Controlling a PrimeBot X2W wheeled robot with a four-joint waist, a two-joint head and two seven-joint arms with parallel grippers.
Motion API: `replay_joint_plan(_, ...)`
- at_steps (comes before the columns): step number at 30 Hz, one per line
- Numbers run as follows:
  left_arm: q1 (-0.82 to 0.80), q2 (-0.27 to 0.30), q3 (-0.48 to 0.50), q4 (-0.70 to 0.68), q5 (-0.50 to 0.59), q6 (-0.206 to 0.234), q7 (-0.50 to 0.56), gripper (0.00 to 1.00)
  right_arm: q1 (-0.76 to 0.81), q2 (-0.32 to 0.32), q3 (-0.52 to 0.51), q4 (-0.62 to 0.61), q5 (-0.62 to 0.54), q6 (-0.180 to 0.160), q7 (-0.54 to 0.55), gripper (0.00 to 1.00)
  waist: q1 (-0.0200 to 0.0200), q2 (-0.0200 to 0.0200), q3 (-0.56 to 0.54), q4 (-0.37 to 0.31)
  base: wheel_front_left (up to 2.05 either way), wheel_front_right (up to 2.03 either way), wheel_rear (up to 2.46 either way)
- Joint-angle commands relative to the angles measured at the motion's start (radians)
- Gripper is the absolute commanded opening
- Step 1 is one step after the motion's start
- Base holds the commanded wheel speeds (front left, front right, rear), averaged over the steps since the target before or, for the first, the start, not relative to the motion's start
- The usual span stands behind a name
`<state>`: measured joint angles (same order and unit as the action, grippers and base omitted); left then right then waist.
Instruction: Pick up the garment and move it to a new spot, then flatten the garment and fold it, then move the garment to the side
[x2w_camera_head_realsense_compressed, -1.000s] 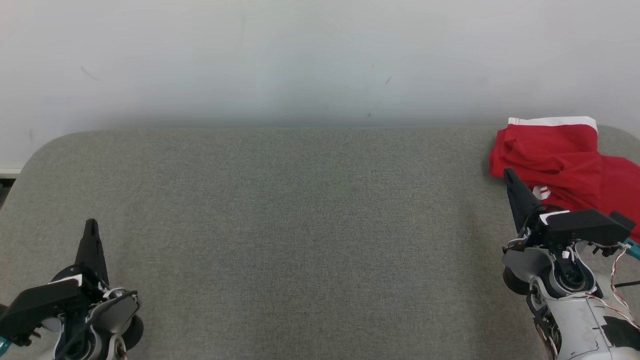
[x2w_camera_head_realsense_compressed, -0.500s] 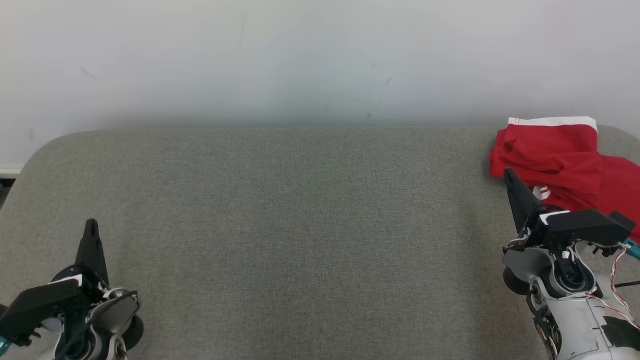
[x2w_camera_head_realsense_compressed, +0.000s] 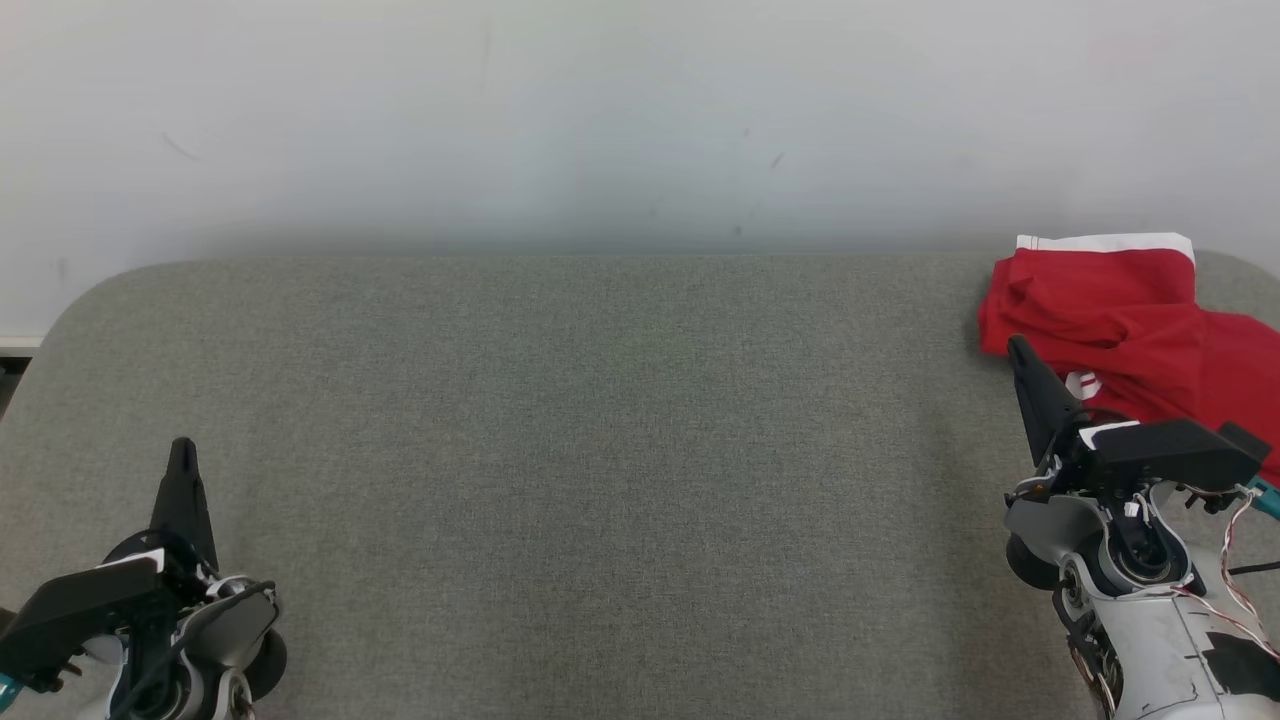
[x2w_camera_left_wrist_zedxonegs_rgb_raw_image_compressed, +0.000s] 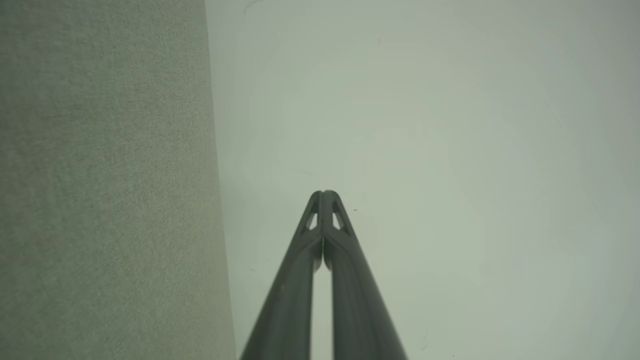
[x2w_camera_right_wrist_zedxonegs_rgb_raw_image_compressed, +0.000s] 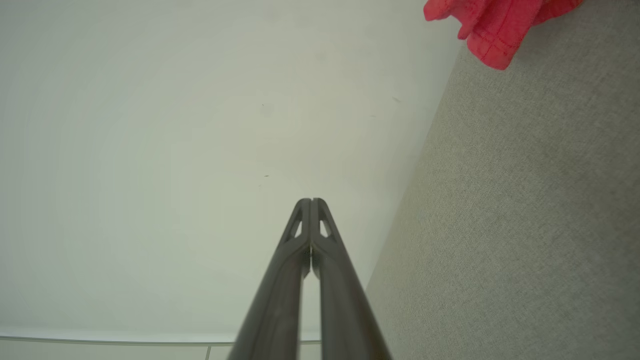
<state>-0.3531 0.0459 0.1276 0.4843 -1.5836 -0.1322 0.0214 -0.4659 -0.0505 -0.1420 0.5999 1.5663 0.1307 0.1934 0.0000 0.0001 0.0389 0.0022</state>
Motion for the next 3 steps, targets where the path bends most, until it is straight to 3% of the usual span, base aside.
replay_joint_plan(1,-0.009,0.003,0.002,0.001,-0.008,-0.002,0.001,0.0,-0.01,-0.002,-0.003,0.0,0.008,0.0,0.0,0.0,0.0,-0.0001,0.0,0.0,0.0,0.0,0.0)
replay_joint_plan(3,-0.009,0.003,0.002,0.001,-0.008,-0.002,0.001,0.0,-0.01,-0.002,-0.003,0.0,0.008,0.0,0.0,0.0,0.0,-0.0001,0.0,0.0,0.0,0.0,0.0)
